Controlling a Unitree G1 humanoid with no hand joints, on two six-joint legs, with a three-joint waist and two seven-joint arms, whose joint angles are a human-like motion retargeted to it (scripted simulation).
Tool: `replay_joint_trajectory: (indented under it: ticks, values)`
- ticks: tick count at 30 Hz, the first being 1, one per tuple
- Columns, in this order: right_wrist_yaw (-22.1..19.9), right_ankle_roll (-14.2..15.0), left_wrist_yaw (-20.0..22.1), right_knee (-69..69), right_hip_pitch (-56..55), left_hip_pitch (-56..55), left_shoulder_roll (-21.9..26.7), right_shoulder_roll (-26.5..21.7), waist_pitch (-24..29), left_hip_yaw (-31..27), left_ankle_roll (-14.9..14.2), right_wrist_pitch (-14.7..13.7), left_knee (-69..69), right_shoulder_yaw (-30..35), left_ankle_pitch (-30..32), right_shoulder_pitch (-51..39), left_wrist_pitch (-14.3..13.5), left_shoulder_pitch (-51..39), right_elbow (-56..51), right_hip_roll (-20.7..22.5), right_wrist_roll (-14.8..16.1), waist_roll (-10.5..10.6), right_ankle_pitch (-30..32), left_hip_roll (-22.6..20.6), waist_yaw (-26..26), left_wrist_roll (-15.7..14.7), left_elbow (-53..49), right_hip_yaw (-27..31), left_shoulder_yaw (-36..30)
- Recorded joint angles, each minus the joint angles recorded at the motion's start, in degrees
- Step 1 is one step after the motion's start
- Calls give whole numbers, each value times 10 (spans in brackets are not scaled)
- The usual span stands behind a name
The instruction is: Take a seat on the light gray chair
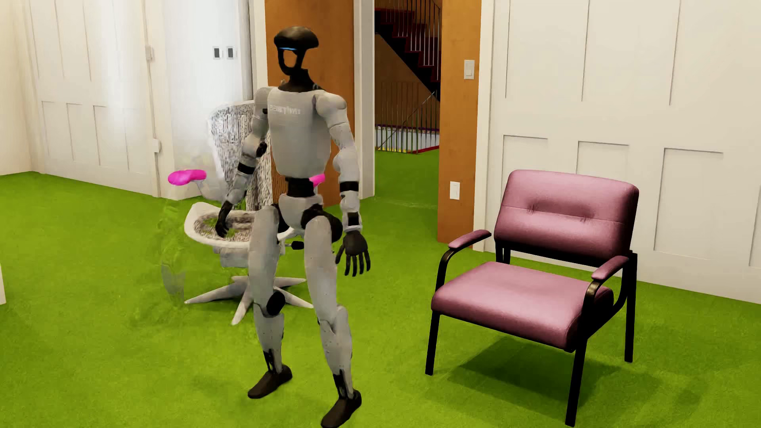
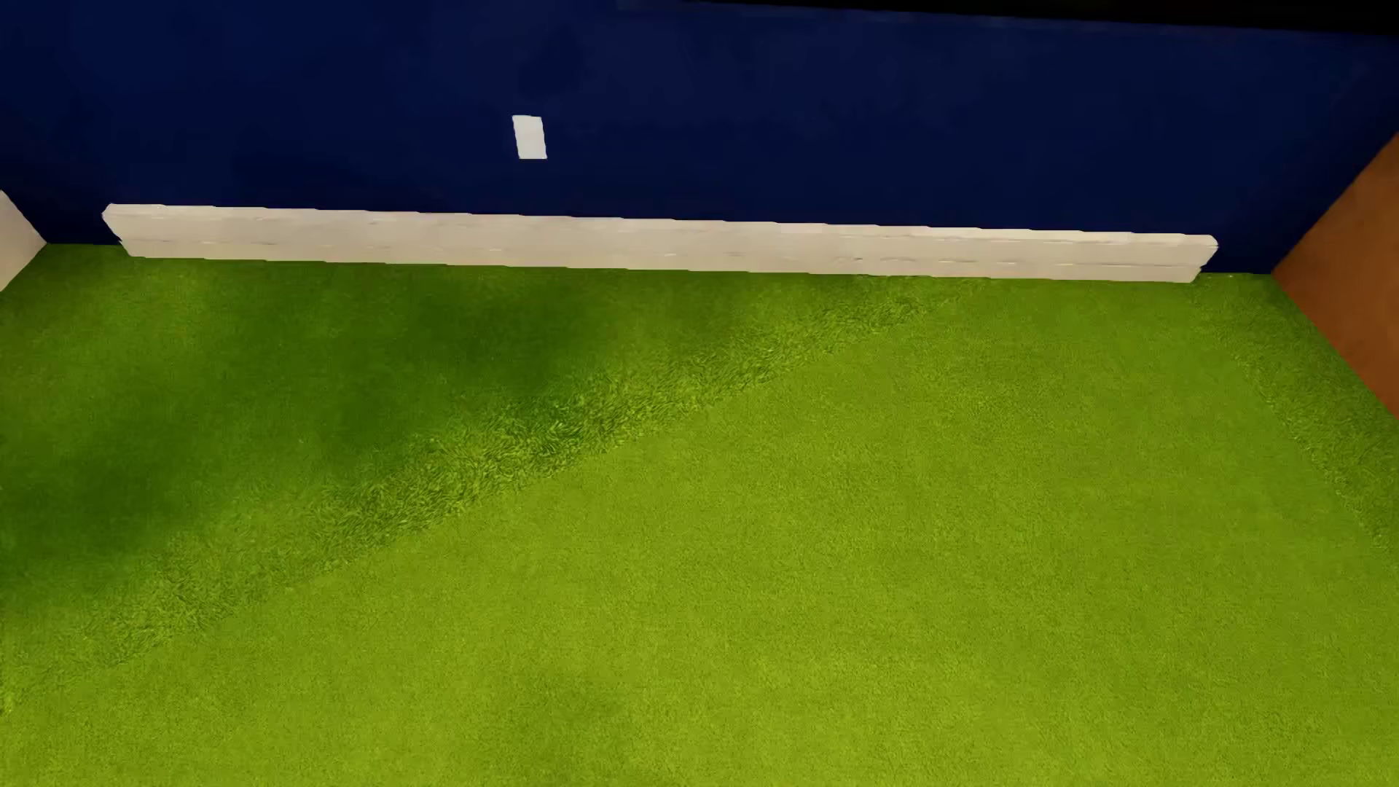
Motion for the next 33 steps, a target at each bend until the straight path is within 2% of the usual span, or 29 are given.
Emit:
replay_joint_trajectory:
  ticks: [4,7,9,11,14,15,18,20,24,27,28,29,30,31,33]
  values:
    - [10,5,3,2,-1,3,-4,2,1,4,6,4,10,5,-14,7,-6,-3,-4,-15,-14,1,6,-12,1,5,-4,-2,3]
    - [14,7,-1,8,-4,2,-5,-6,4,-7,20,5,38,4,-60,1,-12,1,-7,-25,-14,2,11,-27,4,9,-9,5,-1]
    - [8,11,-6,9,-8,0,-10,-8,4,-20,16,4,58,9,-75,1,-13,6,-10,-30,-5,3,19,-37,6,9,-14,13,-5]
    - [2,14,-12,8,-20,3,-7,-6,6,0,22,1,61,3,-59,-8,-14,10,-15,-31,-12,1,32,-36,2,20,-23,20,-7]
    - [1,25,-23,4,-47,17,8,5,15,27,20,-1,44,-9,-71,-18,-17,13,-31,-27,-16,-9,53,-33,-13,27,-30,37,-28]
    - [4,28,-30,9,-62,23,20,10,18,34,26,-5,33,-8,-73,-18,-17,16,-37,-22,-25,-11,57,-33,-17,40,-39,42,-33]
    - [27,11,-20,52,-80,48,37,16,35,64,45,-8,9,-24,-72,-17,-25,18,-36,-13,-58,-16,38,-29,-30,32,-43,23,-24]
    - [41,7,-16,75,-81,65,40,12,39,82,65,-9,6,-36,-75,-9,-27,23,-31,-23,-67,-16,31,-27,-33,33,-40,9,-20]
    - [40,11,-16,64,-87,106,34,2,43,112,99,-15,0,-61,-81,2,-34,31,-26,-58,-68,-12,30,-23,-31,42,-42,-9,-5]
    - [38,-9,-12,43,-85,141,30,-3,55,136,127,-33,-6,-78,-60,1,-43,20,-26,-65,-87,-10,17,-22,-31,54,-43,-44,-12]
    - [51,0,24,53,-107,145,25,-2,22,136,82,15,-23,-67,-89,27,-30,38,-45,-46,-58,-15,-2,-26,-37,8,-41,-32,-4]
    - [54,-6,26,43,-99,150,25,-3,20,140,79,14,-13,-68,-84,33,-31,40,-47,-35,-63,-14,6,-22,-36,7,-49,-36,-4]
    - [51,7,38,28,-95,148,22,-4,19,140,64,12,18,-59,-84,36,-35,40,-46,-19,-61,-7,47,-4,-36,-4,-53,-23,-2]
    - [53,0,47,35,-95,145,20,-5,19,138,40,9,56,-41,-83,39,-37,40,-44,-1,-62,-1,48,19,-36,-15,-49,-6,-1]
    - [50,-28,38,19,-60,121,29,-6,26,138,-8,7,170,-30,-50,45,-33,45,-51,25,-66,-3,45,63,-33,-34,-60,-18,-5]
